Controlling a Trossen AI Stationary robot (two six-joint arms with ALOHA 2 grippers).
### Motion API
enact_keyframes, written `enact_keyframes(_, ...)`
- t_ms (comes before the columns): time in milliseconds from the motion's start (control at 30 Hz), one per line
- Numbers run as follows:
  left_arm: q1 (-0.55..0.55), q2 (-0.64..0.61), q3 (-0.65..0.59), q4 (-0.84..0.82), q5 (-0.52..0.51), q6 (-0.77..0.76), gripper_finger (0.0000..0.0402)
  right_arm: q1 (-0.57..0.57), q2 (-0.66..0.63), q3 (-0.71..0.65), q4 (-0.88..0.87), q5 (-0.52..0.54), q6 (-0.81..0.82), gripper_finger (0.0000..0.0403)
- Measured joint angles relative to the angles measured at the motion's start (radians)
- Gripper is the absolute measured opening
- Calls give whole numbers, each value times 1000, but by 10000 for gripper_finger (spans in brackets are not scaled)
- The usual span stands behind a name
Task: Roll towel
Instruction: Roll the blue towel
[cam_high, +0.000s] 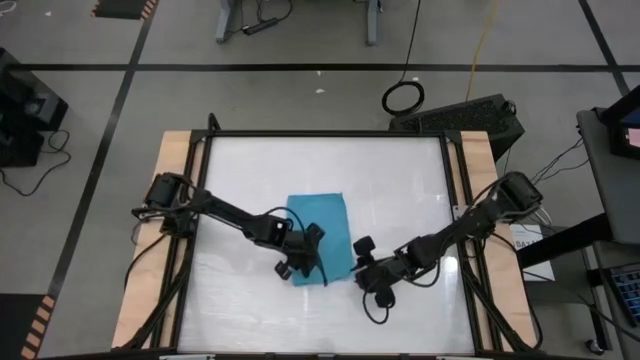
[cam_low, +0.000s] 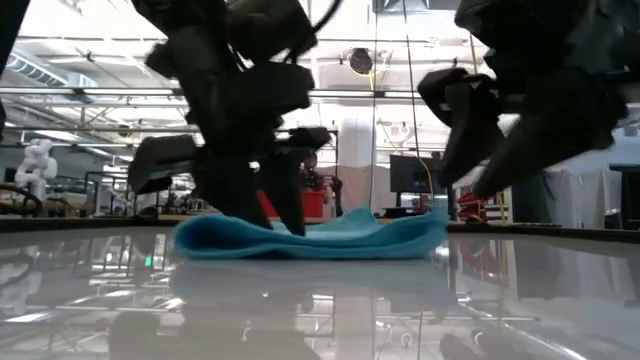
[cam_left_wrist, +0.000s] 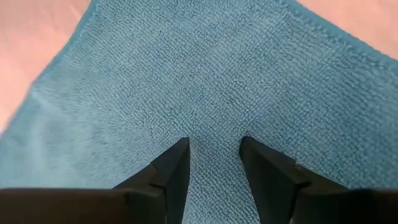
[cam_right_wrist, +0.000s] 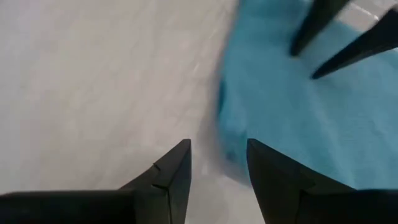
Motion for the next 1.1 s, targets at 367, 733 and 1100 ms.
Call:
enact_keyframes(367, -108, -108, -2, -56, -212, 40, 155, 30, 51, 0, 88, 152, -129, 146)
enact_keyframes(733, -218, -162, -16, -127, -214, -184, 155, 12, 119, 0, 157, 134, -177, 146)
enact_keyframes(1100, -313, -162, -132, -41, -293, -264, 155, -24, 173, 0, 249, 138, -206, 146)
